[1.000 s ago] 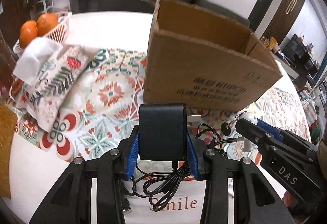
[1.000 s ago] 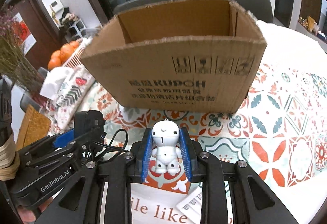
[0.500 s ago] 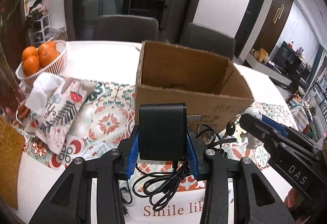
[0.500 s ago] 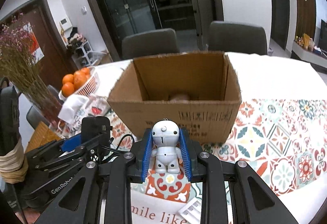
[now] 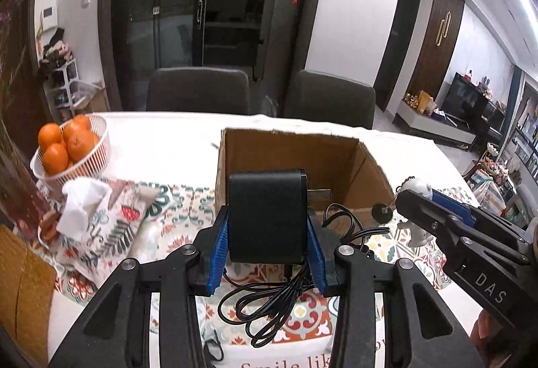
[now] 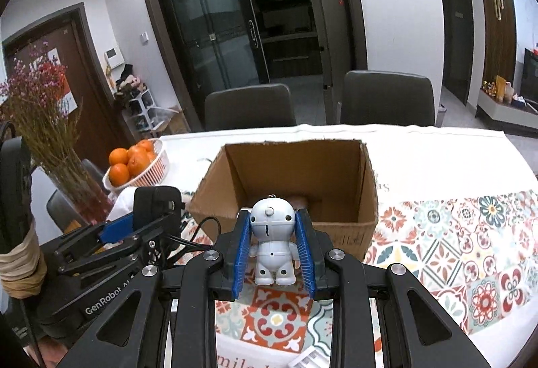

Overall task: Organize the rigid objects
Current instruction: 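Lift the adapter and figurine and carry both over the cardboard box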

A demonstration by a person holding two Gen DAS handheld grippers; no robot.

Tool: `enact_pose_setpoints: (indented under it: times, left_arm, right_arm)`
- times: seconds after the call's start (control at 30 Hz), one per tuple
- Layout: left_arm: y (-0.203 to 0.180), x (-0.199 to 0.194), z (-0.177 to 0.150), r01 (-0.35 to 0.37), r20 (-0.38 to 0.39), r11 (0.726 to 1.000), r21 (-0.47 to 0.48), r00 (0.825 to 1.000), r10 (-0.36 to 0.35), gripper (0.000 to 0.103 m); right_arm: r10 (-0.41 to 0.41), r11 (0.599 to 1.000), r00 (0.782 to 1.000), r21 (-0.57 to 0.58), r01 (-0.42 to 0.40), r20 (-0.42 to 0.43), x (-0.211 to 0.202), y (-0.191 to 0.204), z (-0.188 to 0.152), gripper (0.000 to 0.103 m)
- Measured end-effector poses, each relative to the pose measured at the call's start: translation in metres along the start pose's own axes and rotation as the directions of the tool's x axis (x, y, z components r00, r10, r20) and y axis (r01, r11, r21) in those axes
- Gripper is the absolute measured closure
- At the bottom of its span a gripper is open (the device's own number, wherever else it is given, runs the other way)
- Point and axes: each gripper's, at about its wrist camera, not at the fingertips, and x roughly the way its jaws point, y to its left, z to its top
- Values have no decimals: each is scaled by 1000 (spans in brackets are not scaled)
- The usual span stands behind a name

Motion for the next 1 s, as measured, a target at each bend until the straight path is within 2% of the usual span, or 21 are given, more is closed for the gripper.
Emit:
enact_pose_setpoints:
  times: [0.17, 0.37, 1.0]
  left_arm:
    - [-4, 0, 16, 3, 21, 1000, 15, 1000, -3, 62]
    - [-5, 9, 31, 34, 10, 999, 8, 999, -34, 62]
    - [-12, 54, 63, 16, -8, 999, 36, 1000, -16, 62]
  right_arm:
    - [-9, 1000, 1000, -7, 9, 19, -1, -1, 13, 75]
    - [-22, 1000, 999, -8, 23, 28, 2, -4, 27, 75]
    - [-37, 999, 999, 5, 37, -2, 39, -23, 49, 75]
